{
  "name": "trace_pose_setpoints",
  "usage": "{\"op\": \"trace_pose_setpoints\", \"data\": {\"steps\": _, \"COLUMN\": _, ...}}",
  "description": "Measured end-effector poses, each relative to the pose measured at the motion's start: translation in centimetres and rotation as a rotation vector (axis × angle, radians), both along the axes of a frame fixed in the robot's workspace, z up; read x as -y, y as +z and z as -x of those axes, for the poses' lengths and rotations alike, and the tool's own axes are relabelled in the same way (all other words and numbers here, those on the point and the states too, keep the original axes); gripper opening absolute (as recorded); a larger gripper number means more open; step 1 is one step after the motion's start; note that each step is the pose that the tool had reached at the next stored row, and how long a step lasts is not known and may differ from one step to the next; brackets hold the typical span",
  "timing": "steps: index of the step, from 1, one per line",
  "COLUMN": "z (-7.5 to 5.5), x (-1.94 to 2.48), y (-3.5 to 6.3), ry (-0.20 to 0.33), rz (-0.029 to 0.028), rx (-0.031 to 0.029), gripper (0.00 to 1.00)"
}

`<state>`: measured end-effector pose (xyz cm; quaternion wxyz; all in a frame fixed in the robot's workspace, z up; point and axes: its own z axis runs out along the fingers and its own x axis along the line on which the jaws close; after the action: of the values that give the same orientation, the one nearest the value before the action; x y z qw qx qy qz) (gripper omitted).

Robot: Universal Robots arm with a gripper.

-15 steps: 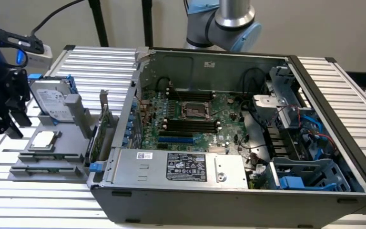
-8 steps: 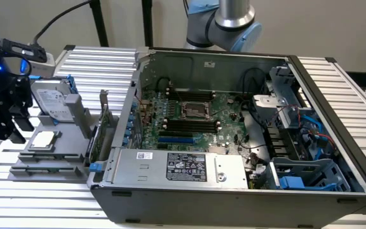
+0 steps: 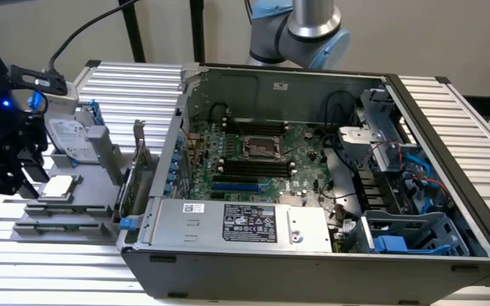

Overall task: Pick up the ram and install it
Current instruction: 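Pick up the ram and move it above insertion slot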

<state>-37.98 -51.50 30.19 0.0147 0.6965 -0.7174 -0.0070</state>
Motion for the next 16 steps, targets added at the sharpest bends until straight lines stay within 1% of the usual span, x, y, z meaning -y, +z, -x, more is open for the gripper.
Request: {"op": "trace_pose_setpoints", "data": {"steps": 16, "z": 0.0, "x": 0.22, "y": -2.91, "ry": 0.001, "rz": -0.0001, "rx": 0.0001, "gripper": 0.36}}
